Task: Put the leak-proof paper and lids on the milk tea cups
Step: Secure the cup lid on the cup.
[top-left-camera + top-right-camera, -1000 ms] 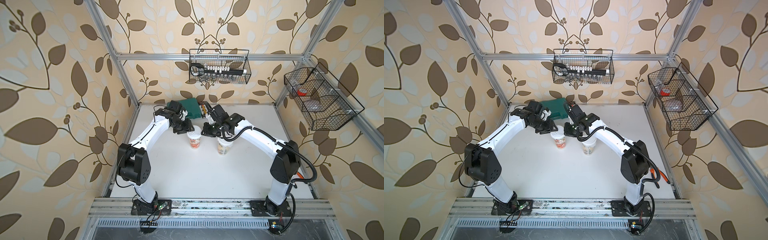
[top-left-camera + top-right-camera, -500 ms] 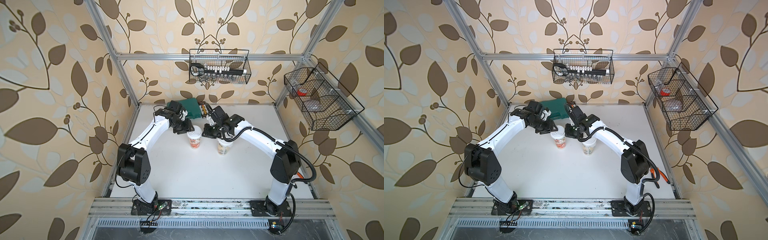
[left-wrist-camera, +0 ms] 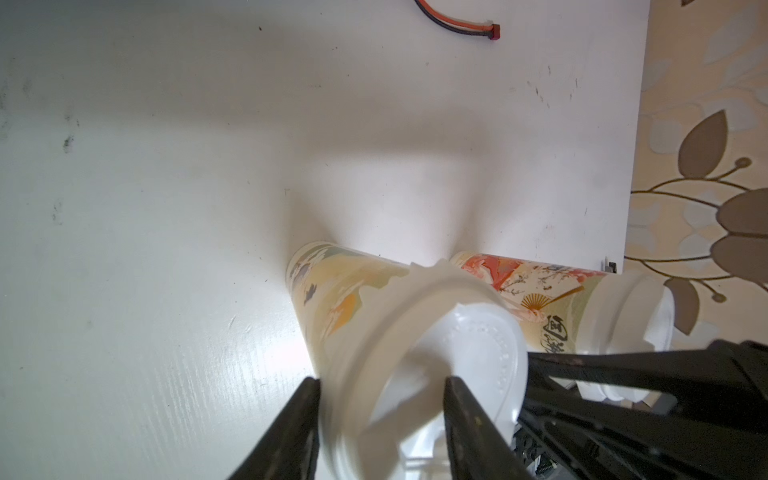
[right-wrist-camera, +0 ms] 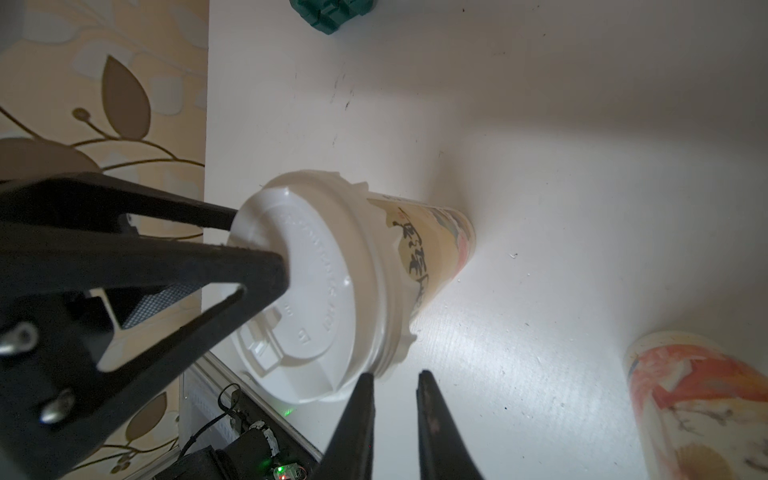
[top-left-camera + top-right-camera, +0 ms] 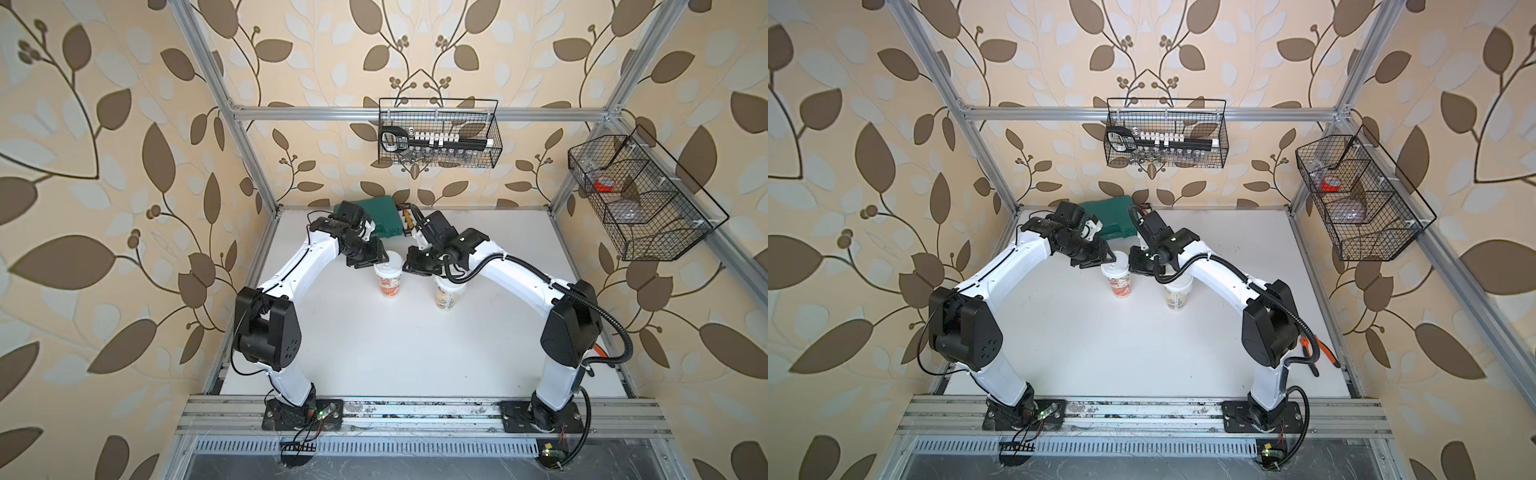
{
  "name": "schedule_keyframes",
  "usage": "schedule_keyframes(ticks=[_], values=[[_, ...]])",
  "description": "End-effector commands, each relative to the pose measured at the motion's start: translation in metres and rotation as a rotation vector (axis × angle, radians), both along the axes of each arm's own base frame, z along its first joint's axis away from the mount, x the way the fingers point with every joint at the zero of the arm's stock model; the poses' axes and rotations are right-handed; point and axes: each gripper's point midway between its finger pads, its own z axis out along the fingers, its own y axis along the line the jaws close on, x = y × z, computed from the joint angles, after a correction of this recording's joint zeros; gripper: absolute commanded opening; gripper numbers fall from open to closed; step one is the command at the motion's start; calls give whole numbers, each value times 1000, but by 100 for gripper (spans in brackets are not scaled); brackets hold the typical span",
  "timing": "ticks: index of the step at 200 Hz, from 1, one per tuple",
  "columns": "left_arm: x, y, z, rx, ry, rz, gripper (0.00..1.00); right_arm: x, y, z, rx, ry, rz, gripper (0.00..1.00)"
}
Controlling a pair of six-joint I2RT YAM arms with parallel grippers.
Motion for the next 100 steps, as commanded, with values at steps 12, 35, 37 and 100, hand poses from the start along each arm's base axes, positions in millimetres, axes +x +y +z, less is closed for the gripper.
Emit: schedule_keyframes(ticks=[12, 35, 37, 100], values=[[-21, 10, -22, 62, 103, 9, 49, 5, 7, 7, 30, -6, 3, 20], [-21, 10, -24, 61, 106, 8, 49, 8, 8, 3, 25, -4, 0, 20], [-21, 9, -23, 60, 105, 7, 49, 8, 8, 2, 25, -3, 1, 20], [-22, 8, -23, 54, 106, 2, 49, 10, 5, -21, -1, 36, -3, 20]])
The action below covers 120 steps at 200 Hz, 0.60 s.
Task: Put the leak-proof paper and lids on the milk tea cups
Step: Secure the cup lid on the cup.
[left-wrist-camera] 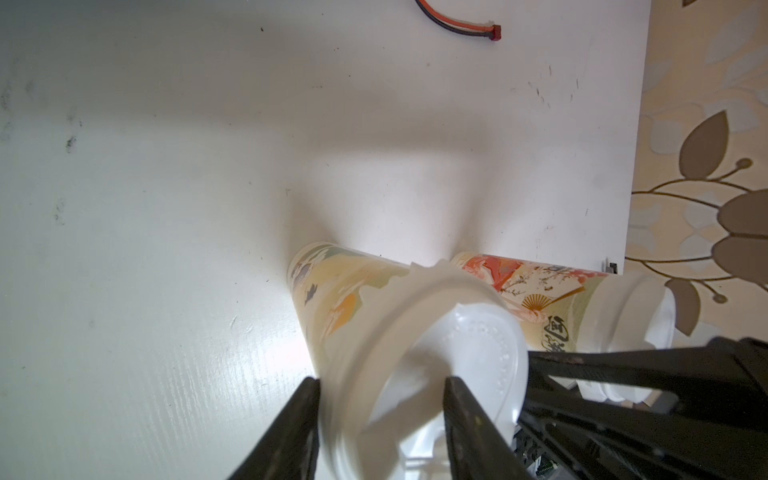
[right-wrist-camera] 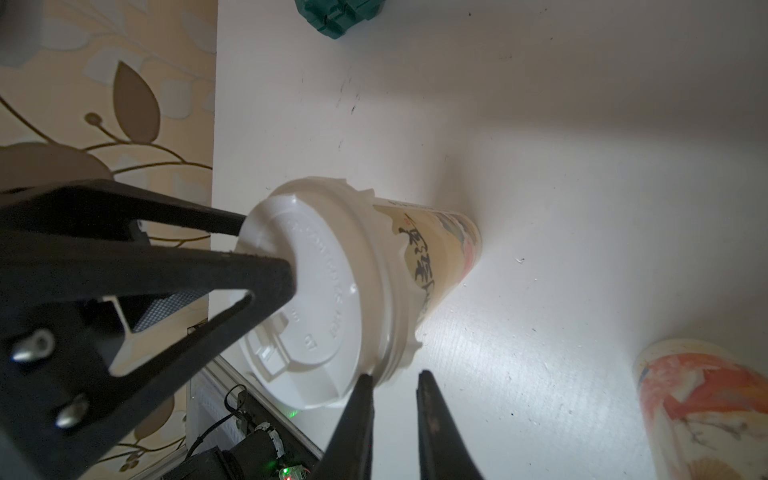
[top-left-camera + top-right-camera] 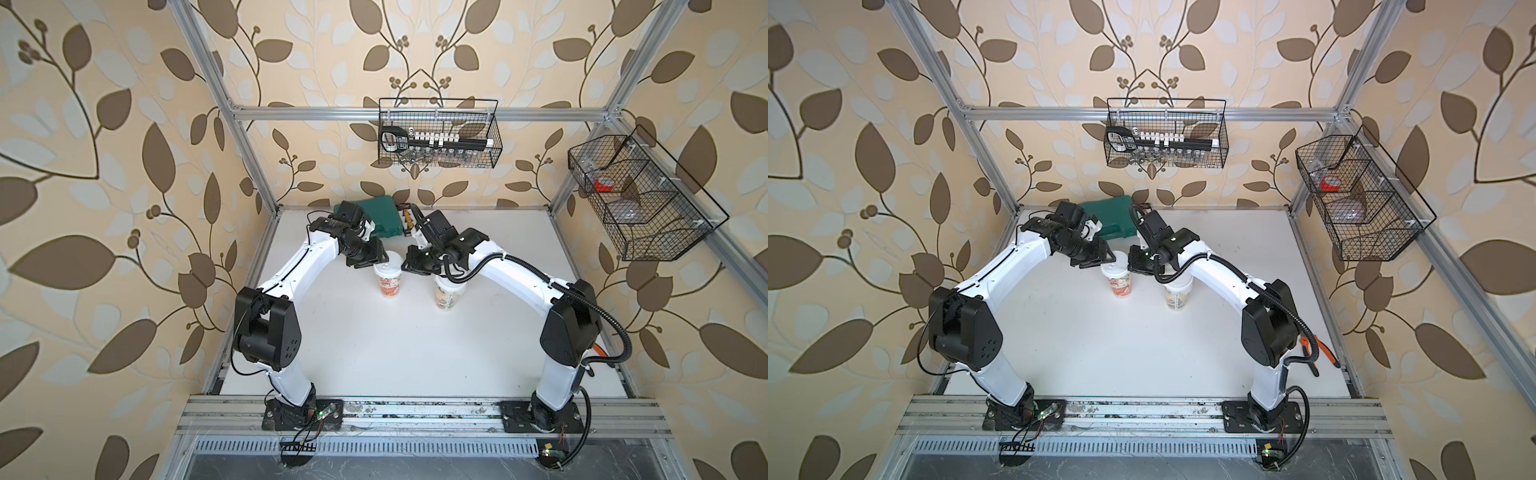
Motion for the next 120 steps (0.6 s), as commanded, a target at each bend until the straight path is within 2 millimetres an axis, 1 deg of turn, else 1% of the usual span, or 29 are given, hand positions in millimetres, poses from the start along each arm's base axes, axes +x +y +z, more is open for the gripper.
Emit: schedule_keyframes(ticks=[1, 26, 59, 100, 120], values=[[-22, 8, -23, 53, 106, 1, 49, 6, 3, -21, -20, 35, 1, 20], [-21, 8, -23, 52, 107, 1, 49, -3, -2, -44, -61, 81, 6, 19], [-22, 8, -24, 51, 108, 0, 49, -15, -8, -67, -114, 125, 19, 19], [-22, 8, -25, 54, 110, 2, 49, -15, -9, -69, -137, 123, 23, 19], [-22, 9, -23, 57, 106, 4, 49, -10, -8, -56, -127, 89, 19, 19]])
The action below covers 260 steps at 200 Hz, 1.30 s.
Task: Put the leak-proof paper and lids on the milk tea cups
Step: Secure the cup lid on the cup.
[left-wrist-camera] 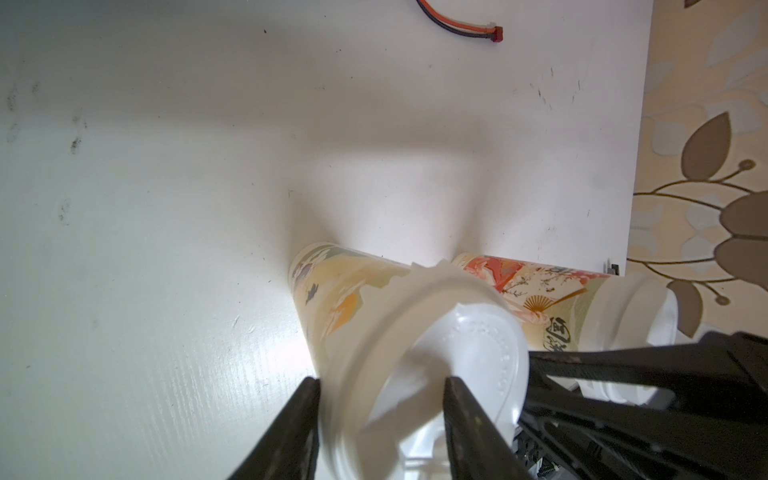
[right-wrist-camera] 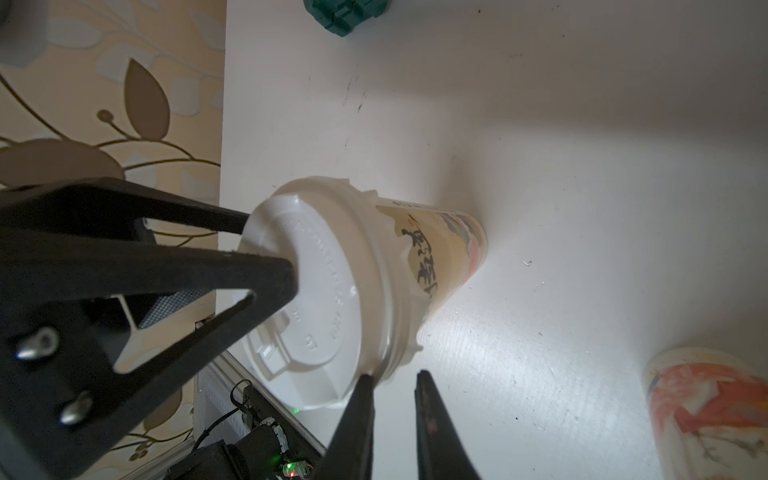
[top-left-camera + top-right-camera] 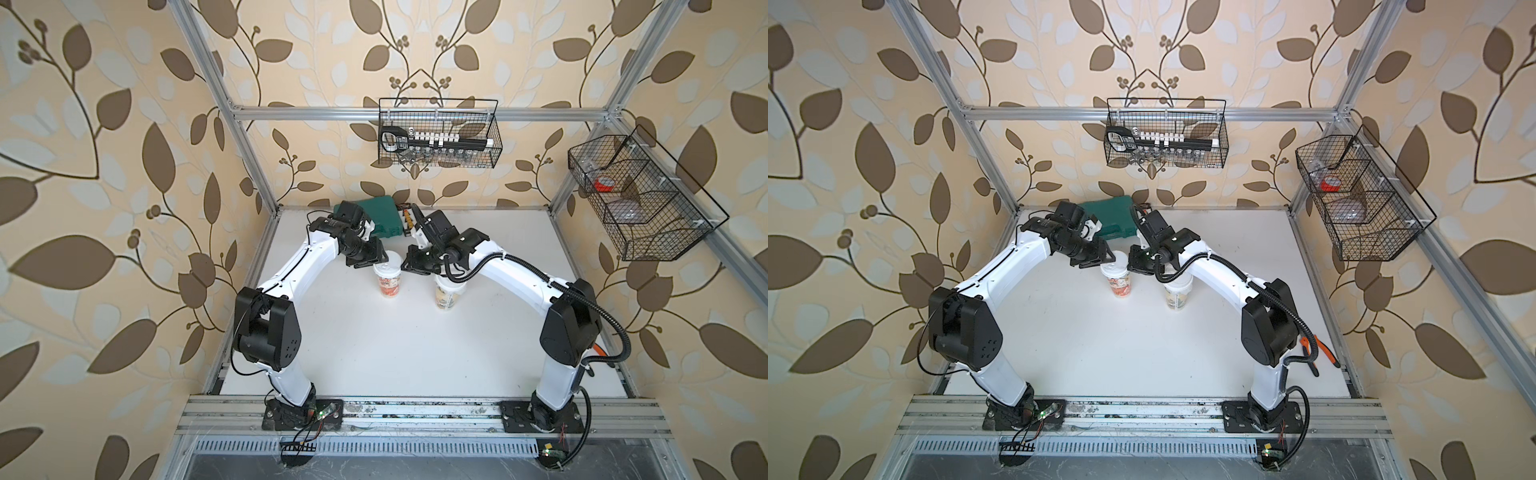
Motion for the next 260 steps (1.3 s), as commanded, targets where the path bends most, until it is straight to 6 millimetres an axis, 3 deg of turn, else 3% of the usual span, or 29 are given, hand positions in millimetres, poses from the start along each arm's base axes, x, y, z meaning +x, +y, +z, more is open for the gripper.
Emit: schedule_keyframes(ticks=[1, 71, 90, 143, 174, 192, 220, 254, 260], values=[[-22, 8, -23, 54, 107, 3, 49, -10, -10, -51, -139, 79, 3, 19], [-17, 10, -11, 61, 84, 14, 49, 17, -3, 49, -36, -142, 10, 24], [-14, 9, -5, 61, 73, 14, 50, 18, -3, 61, -20, -164, 14, 24], [-6, 8, 25, 51, 16, 20, 66, 17, -9, 81, -4, -222, 11, 29], [0, 8, 49, 43, -32, 26, 86, 20, -24, 101, 4, -289, -14, 35], [3, 10, 66, 40, -72, 41, 98, 21, -39, 112, -4, -339, -43, 45], [5, 26, 92, 75, -169, 99, 99, 21, -78, 127, -44, -441, -110, 59], [2, 84, 108, 263, -350, 322, 99, 16, -151, 139, -91, -573, -266, 83], [-5, 98, 119, 295, -405, 368, 99, 14, -166, 139, -101, -591, -303, 88]])
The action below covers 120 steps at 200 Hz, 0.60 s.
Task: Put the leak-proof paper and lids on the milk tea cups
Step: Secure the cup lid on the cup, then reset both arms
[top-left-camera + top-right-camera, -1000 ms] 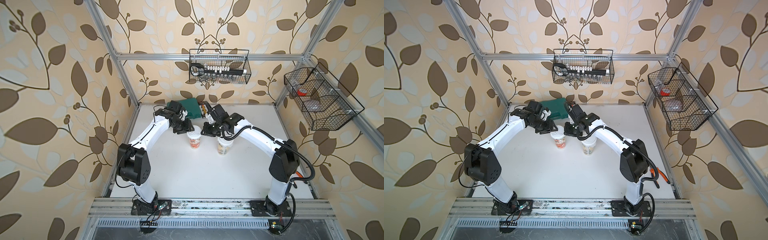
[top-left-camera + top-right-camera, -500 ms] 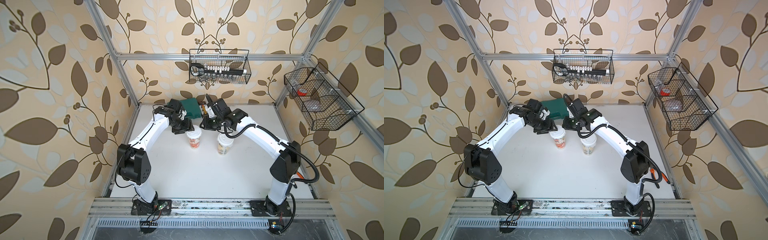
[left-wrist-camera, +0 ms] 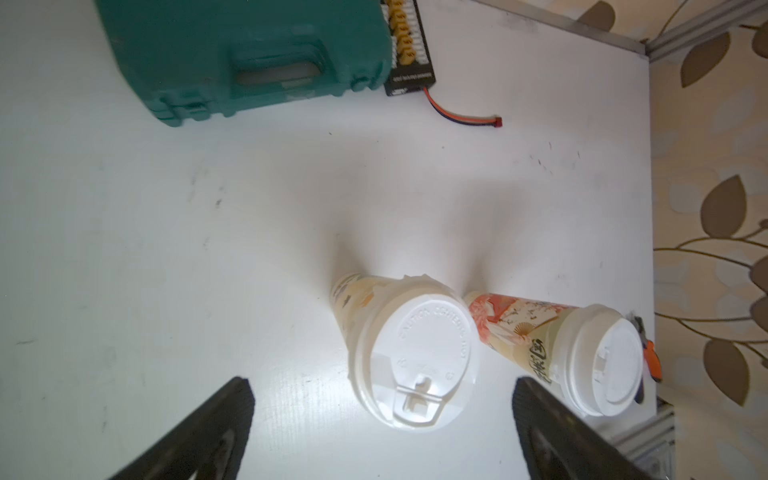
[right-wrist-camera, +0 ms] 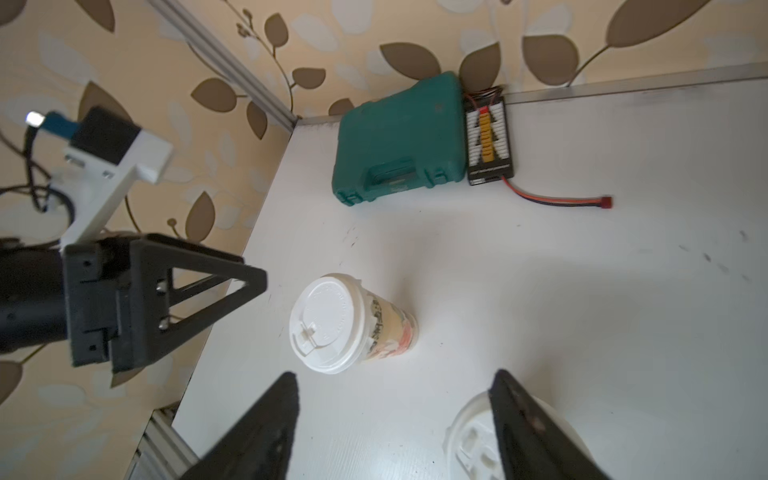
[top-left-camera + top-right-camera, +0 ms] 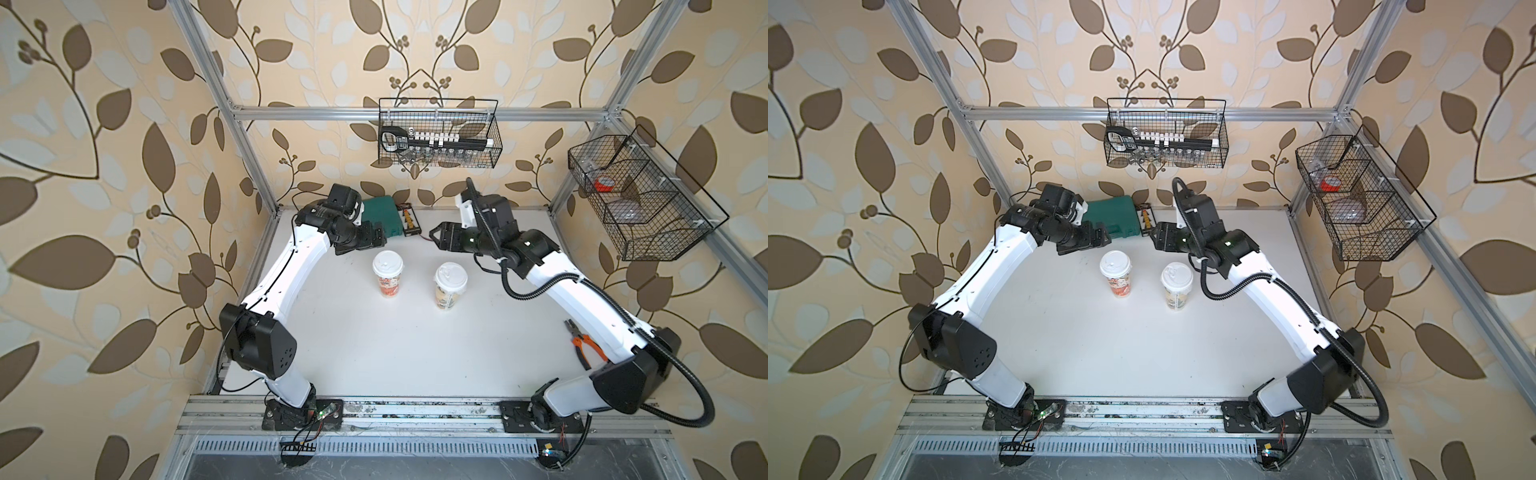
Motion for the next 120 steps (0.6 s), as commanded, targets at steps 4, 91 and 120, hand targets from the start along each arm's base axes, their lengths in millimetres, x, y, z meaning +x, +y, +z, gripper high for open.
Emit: schedule_keyframes(ticks=[4, 91, 120], values=[[-13, 66, 44, 168, -236, 244, 99, 4, -60, 5, -48, -119, -161, 91], [-55, 191, -64, 574, -400, 659, 99, -31, -232, -75, -443, -320, -651, 100], [-42, 205, -104, 609, -397, 663, 99, -32, -255, -125, -570, -321, -707, 100]])
